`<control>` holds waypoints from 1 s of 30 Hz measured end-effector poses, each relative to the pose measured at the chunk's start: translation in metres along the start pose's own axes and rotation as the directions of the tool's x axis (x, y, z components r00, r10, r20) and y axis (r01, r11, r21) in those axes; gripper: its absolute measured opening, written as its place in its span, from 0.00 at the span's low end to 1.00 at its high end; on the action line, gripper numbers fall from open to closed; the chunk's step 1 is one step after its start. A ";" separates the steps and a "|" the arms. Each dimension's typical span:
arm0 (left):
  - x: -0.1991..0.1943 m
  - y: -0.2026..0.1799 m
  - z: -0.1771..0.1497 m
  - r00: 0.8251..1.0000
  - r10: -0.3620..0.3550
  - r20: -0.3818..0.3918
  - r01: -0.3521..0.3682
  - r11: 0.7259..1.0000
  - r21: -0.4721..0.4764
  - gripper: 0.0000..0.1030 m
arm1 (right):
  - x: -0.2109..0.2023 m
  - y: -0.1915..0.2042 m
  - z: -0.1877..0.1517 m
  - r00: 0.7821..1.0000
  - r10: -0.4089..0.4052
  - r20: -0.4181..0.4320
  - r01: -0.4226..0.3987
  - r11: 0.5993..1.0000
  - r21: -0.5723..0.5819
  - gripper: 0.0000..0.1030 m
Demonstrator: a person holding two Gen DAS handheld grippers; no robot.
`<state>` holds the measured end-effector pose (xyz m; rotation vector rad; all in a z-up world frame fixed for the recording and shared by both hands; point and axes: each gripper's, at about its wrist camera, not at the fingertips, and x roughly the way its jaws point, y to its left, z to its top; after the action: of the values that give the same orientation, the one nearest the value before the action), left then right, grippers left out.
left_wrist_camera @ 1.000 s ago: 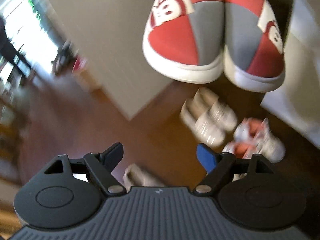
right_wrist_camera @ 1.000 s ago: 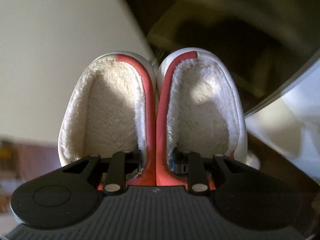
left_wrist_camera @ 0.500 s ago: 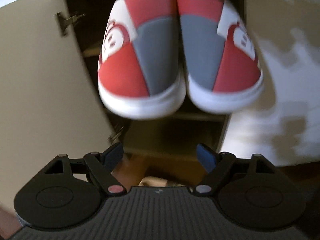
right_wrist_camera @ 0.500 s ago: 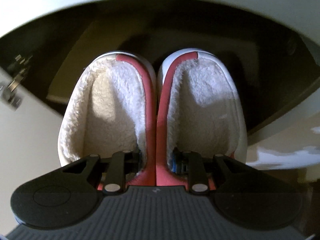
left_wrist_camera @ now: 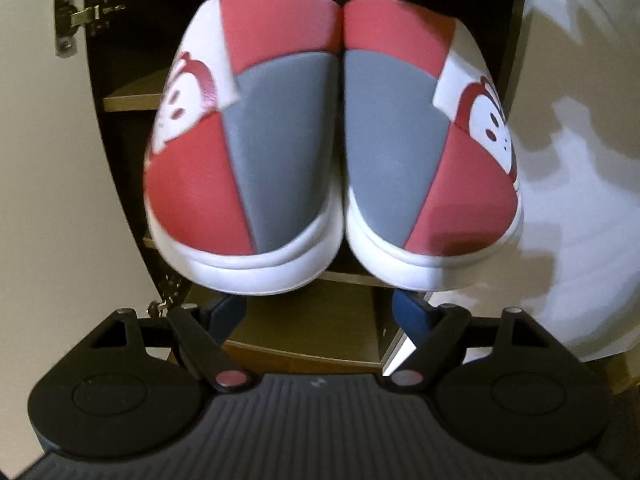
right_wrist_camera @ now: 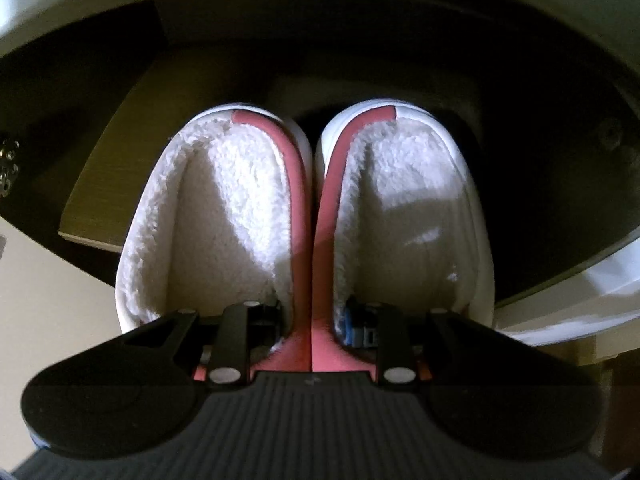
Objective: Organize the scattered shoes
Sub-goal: 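Lift the slipper pair with the right gripper into the open cabinet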
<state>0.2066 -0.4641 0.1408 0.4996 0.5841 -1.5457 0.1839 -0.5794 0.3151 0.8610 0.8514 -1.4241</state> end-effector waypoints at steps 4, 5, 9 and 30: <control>0.010 -0.002 0.002 1.000 -0.014 0.013 0.014 0.999 0.029 0.80 | -0.004 -0.008 -0.005 1.000 0.010 0.006 -0.010 1.000 0.022 0.23; 0.010 -0.001 0.002 1.000 -0.019 0.015 0.018 0.999 0.031 0.80 | -0.005 -0.010 -0.006 1.000 0.013 0.010 -0.013 1.000 0.018 0.24; 0.008 0.001 0.005 0.999 -0.025 0.026 0.024 0.999 0.039 0.78 | -0.012 -0.015 -0.012 0.997 0.030 0.068 -0.031 0.999 0.022 0.27; -0.004 0.016 0.059 0.997 -0.074 -0.020 0.076 0.976 0.202 0.78 | -0.061 0.002 -0.002 0.798 0.175 0.577 -0.021 0.964 -0.263 0.75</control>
<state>0.2251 -0.4989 0.1883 0.6489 0.4611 -1.6847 0.1869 -0.5496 0.3678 0.2234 0.4675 -1.3468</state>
